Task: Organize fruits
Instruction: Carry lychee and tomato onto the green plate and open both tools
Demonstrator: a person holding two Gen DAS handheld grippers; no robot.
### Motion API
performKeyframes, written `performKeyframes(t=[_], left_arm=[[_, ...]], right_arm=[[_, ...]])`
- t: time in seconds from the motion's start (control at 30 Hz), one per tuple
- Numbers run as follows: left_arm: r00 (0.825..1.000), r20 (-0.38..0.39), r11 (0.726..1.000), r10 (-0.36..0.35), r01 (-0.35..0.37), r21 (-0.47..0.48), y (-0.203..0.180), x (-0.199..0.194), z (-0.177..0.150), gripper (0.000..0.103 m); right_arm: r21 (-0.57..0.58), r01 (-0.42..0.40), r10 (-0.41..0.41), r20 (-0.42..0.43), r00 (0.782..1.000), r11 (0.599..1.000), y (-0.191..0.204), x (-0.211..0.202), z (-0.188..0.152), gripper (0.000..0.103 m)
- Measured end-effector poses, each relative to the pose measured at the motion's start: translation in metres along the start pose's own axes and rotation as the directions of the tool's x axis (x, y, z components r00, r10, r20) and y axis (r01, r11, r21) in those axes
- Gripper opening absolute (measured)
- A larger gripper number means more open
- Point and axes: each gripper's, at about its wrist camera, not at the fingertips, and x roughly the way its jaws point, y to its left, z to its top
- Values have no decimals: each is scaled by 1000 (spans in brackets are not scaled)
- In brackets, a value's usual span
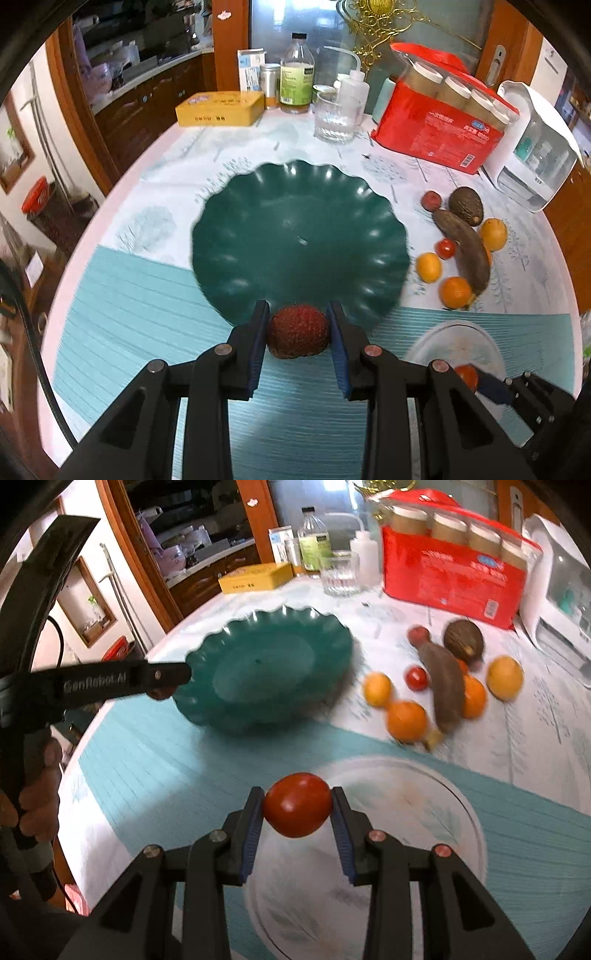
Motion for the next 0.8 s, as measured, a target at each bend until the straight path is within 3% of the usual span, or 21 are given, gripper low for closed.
performKeyframes(t=[0.33, 0.5, 0.8], left_arm=[[1000, 2, 998, -30, 30, 64, 46, 34, 34, 30], [995, -30, 994, -96, 98, 55, 59, 59, 35, 30], [980, -87, 979, -178, 185, 81, 60, 86, 30, 30]], right_arm=[[47, 39, -43, 102, 994, 998, 42, 37, 58, 36], [77, 71, -80, 131, 988, 994, 48, 57, 79, 37], [128, 107, -122, 117, 986, 986, 50, 83, 87, 37]])
